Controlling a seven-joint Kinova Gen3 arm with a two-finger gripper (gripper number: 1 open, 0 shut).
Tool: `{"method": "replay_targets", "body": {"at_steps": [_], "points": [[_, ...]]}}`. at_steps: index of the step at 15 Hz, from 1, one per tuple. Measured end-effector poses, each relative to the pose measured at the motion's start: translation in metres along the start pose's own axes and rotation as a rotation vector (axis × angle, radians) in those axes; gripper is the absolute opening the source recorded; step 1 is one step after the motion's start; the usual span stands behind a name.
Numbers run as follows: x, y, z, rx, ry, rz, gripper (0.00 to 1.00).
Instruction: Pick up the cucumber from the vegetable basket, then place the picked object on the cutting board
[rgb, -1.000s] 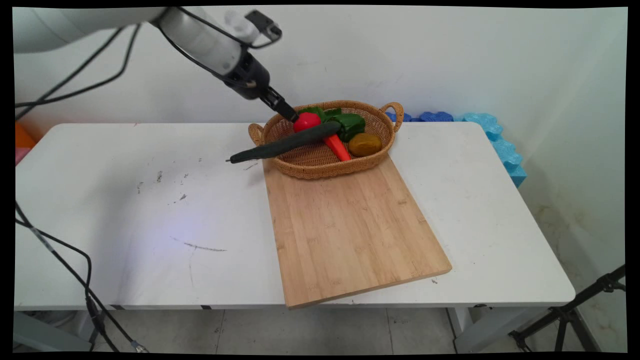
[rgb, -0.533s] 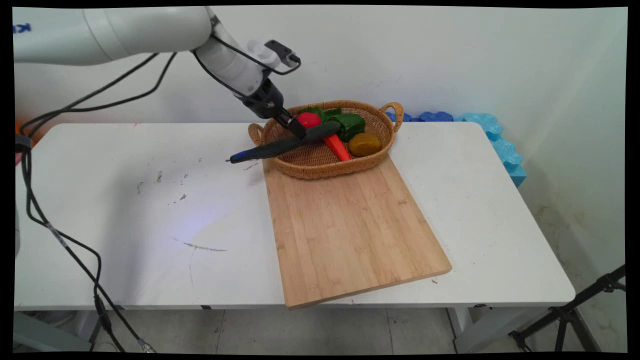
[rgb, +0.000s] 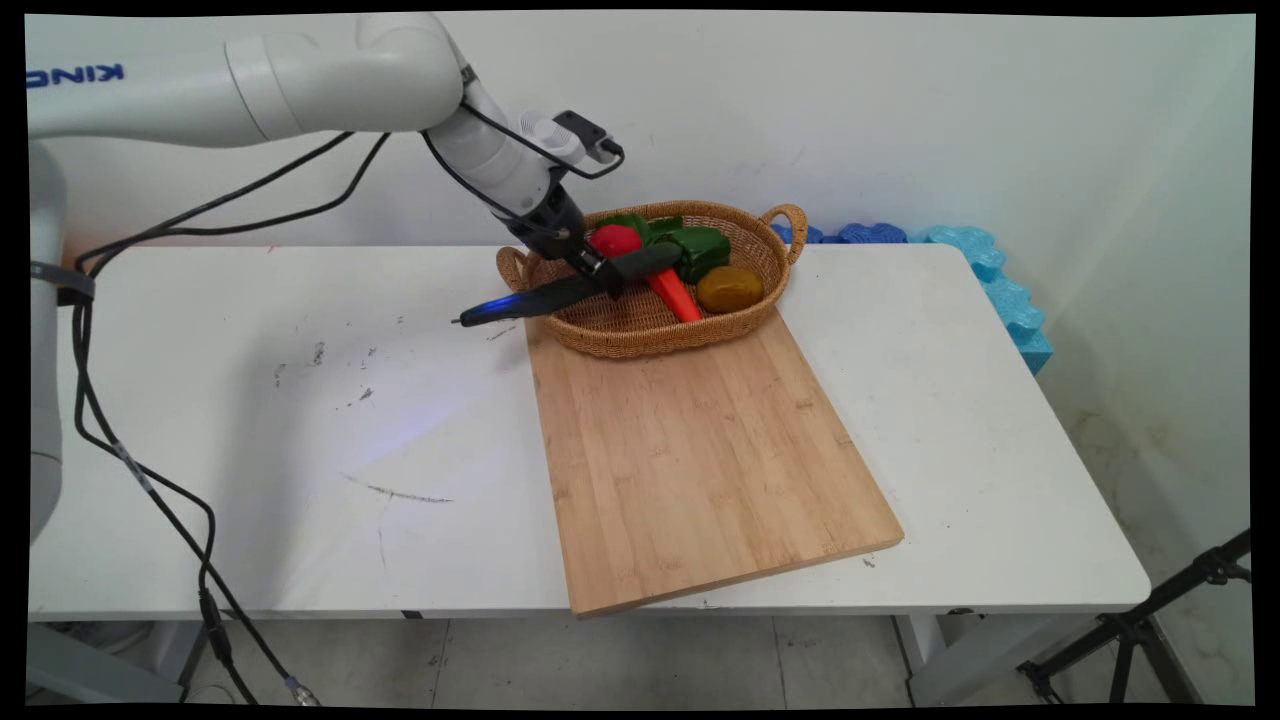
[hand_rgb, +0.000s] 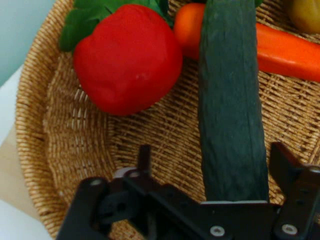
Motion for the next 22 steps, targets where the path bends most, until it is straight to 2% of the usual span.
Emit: {"method": "replay_targets", "body": {"at_steps": [1,7,11,17,22], "points": [[0.000,0.001,0.002,-0.001,-0.001,0.002,0.00],[0.000,0.008,0.009,-0.009,0.001,0.020,0.00],[0.002,0.013,0.000,-0.016,0.020,0.045,0.00],[0.009,0.024,-0.052,-0.018,0.093,0.119,0.00],[-0.012,0.054,-0.099,-0.074,0.131,0.189,0.00]]}}
